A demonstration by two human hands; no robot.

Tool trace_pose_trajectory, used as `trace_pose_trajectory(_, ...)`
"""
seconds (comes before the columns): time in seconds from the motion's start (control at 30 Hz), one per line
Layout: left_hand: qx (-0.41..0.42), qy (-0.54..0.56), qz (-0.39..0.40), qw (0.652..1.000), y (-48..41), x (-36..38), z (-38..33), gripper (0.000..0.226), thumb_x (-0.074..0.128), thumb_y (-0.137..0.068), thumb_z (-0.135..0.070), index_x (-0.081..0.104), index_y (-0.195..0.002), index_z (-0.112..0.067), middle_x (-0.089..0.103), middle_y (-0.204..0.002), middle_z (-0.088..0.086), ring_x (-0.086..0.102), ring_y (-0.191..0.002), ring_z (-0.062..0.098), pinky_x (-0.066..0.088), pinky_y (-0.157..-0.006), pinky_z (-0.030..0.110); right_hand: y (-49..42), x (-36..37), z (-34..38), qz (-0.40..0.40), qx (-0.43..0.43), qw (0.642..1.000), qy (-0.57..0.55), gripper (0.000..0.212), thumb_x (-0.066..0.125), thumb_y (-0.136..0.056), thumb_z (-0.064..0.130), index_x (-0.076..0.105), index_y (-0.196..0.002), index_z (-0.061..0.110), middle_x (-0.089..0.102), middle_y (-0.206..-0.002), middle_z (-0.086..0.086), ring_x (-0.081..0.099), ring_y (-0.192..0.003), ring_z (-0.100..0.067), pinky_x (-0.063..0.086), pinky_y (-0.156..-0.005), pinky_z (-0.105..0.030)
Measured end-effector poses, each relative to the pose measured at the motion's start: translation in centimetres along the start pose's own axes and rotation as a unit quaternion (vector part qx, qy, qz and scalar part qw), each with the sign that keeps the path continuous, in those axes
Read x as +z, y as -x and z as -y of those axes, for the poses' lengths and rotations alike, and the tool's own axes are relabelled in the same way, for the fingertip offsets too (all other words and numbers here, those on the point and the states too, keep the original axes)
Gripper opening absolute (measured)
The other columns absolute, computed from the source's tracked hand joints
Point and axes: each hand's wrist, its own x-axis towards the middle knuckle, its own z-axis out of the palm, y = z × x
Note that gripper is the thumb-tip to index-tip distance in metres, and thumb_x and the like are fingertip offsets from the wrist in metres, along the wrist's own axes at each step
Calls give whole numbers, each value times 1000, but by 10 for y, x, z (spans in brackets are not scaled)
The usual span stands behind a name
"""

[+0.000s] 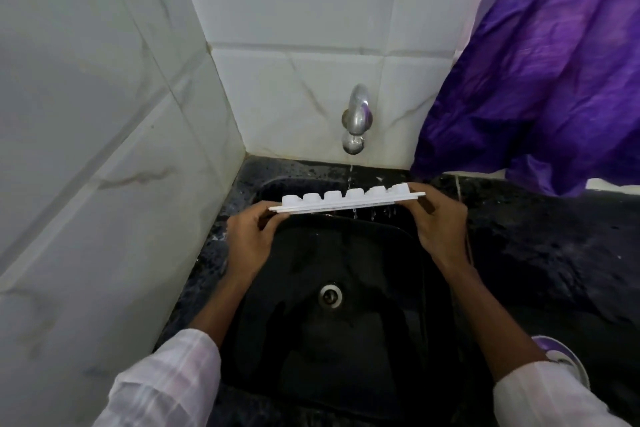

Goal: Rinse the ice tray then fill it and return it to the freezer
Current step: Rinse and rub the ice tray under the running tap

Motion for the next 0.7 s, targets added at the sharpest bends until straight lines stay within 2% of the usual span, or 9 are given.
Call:
trace_pose_trajectory(0.1, 11, -3, -29, 1000, 6, 3, -5, 13, 70, -89, -7, 76, -101, -10, 77, -94, -2, 71, -86, 6, 55, -83, 22, 9, 1, -4, -37, -6, 999, 1, 20, 71, -90, 7, 75, -109, 12, 75, -103, 7, 71, -97, -6, 52, -92, -19)
trace_pose_trajectory(0.2, -9, -16, -12, 1000, 7, 5, -7, 11, 70, -90, -7, 72, -100, -10, 75, -93, -1, 69, -84, 7, 56, -84, 26, 13, -1, -8, 21, 58, 998, 31, 15, 74, -87, 13, 77, -101, 17, 74, -90, 10, 69, -86, -2, 53, -85, -19)
trace_pose_trajectory(0.3, 32, -21, -49, 998, 12, 5, -14, 15, 68, -90, -3, 72, -105, -7, 74, -96, -3, 67, -86, 2, 51, -84, 13, 16, -6, -4, -10, 6, 1000, 24, 17, 72, -88, 10, 76, -104, 13, 74, -98, 10, 69, -91, 1, 50, -87, -11)
trace_pose_trajectory(0.37, 27, -22, -30, 999, 11, 6, -14, 15, 68, -90, -4, 72, -105, -8, 74, -96, -5, 69, -88, 5, 52, -83, 16, 14, -8, -6, -4, 10, 1000, 27, 16, 72, -89, 11, 76, -105, 11, 75, -99, 9, 70, -92, 0, 47, -87, -9)
trace_pose_trajectory(0.47, -19, -31, -14, 999, 13, 8, -8, 15, 69, -91, -7, 71, -106, -9, 75, -94, -1, 72, -86, 13, 55, -80, 25, 19, -6, -13, 37, 43, 997, 54, 14, 74, -88, 17, 76, -101, 14, 75, -91, 8, 70, -86, -5, 44, -79, -4)
trace_pose_trajectory(0.57, 11, -44, -36, 998, 20, 7, -12, 16, 69, -91, -5, 72, -107, -7, 75, -95, -1, 69, -85, 8, 49, -79, 12, 26, -6, -12, -25, 5, 999, 40, 17, 72, -89, 10, 76, -105, 13, 74, -99, 10, 70, -91, 1, 48, -86, -10)
trace_pose_trajectory(0.6, 12, -44, -26, 999, 21, 6, -11, 15, 70, -90, -4, 72, -105, -7, 75, -95, -1, 69, -86, 7, 47, -79, 7, 26, -6, -13, -23, 8, 999, 37, 16, 71, -89, 9, 76, -104, 13, 75, -99, 10, 70, -90, 1, 48, -86, -10)
trace_pose_trajectory(0.63, 6, -46, -14, 999, 22, 6, -10, 14, 71, -89, -4, 72, -103, -6, 76, -94, 1, 69, -85, 7, 46, -78, 5, 25, -7, -13, -1, 22, 999, 41, 14, 72, -88, 9, 76, -101, 15, 75, -97, 9, 69, -88, 3, 47, -84, -8)
trace_pose_trajectory(0.7, -13, -47, 0, 999, 24, 6, -9, 12, 71, -89, -5, 71, -100, -6, 76, -92, 2, 69, -83, 8, 50, -76, 10, 25, -8, -15, 47, 40, 997, 55, 13, 74, -87, 11, 77, -98, 17, 75, -94, 9, 67, -84, 9, 47, -80, -7)
